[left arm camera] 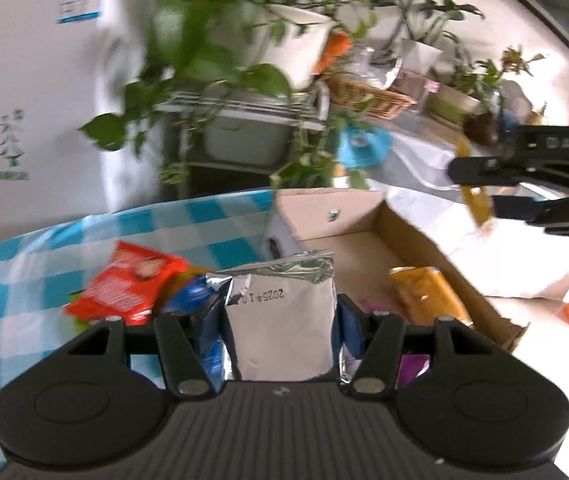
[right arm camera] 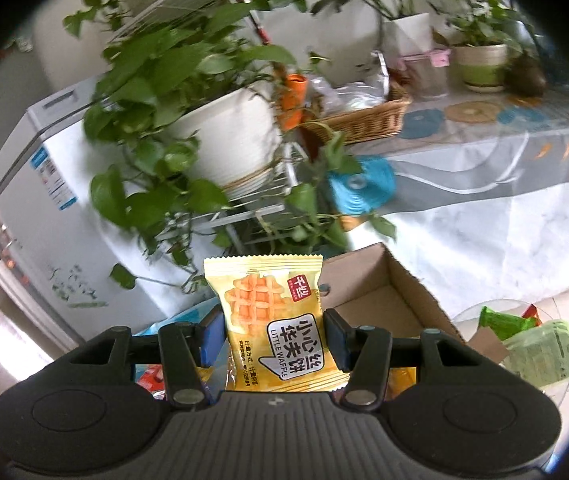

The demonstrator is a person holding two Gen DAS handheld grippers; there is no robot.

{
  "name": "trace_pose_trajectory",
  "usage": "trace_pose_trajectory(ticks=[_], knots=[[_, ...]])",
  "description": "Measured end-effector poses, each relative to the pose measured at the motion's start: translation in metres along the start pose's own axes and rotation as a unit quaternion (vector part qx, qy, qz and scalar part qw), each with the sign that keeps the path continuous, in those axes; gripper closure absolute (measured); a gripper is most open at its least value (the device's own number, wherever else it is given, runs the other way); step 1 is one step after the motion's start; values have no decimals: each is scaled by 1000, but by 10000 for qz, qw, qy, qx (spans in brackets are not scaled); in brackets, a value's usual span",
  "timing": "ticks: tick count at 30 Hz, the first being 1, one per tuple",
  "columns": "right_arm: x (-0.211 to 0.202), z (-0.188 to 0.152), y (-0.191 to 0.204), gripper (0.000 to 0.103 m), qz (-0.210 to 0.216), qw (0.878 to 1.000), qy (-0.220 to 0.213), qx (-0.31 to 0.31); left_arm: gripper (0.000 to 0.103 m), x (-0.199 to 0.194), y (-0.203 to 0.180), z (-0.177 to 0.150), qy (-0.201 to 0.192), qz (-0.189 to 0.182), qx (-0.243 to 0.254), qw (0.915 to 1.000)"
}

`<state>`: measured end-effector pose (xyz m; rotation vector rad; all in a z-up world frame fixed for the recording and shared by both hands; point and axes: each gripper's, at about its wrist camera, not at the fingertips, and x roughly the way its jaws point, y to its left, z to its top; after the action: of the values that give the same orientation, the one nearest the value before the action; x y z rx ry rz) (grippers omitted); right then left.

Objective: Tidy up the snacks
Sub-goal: 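Lift both packets and carry them toward the cardboard box, then lower both packets into the box and open both grippers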

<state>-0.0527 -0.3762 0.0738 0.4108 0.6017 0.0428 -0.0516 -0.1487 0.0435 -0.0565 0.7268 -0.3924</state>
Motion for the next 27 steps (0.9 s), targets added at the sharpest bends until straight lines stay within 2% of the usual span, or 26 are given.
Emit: trace_pose_trajectory(ticks=[8,18,22,27], knots=[[5,5,-19,44,-158,9991,56,380,45,30,-37,19,84,-340,4,9994],[11,8,-34,44,-379,9961,66,793,44,69,-63,30,332,-439,119,9984],[14,9,-37,38,-463,9946,57,927,28,72,-67,35,335,-510,140,9980],[12,10,-37,27,-445,9942,20,982,25,66,-63,39,228,-428,222,9986]])
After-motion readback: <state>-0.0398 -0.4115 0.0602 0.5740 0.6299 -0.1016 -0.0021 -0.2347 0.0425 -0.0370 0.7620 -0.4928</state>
